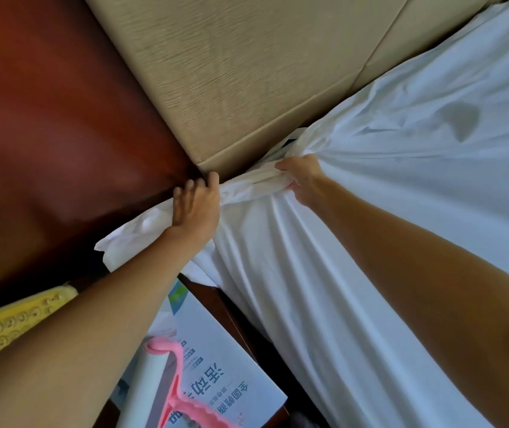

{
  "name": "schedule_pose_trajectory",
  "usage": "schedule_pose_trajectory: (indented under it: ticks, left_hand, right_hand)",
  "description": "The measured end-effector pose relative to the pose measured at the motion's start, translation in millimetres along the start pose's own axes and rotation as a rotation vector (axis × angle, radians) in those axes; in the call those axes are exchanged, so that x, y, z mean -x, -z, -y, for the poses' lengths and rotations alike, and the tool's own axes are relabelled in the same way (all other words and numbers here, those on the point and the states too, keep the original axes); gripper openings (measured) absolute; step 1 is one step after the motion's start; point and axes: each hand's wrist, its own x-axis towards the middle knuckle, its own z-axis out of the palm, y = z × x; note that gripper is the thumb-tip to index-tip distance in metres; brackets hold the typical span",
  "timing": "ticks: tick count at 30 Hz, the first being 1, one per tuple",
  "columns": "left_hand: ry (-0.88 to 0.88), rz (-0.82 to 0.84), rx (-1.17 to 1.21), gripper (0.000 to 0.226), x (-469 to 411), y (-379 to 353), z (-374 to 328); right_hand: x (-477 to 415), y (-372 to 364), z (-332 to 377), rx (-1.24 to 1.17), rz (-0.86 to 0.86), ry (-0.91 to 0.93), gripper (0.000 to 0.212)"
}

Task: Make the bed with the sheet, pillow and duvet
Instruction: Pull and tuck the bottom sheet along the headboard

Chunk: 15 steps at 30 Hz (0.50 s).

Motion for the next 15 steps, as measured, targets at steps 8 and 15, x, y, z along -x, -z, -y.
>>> schedule_pose_trajectory:
  ticks: [8, 15]
  left_hand:
    - [0.258, 0.336, -0.048, 0.063, 42, 1, 25]
    - [0.53, 0.424, 0.625, 0.043, 25, -1, 4]
  right_hand:
    - [13, 1, -1, -0.177, 0.067, 0.03, 0.035]
    - [16, 4, -2, -0.221, 0.081, -0.012, 0.027]
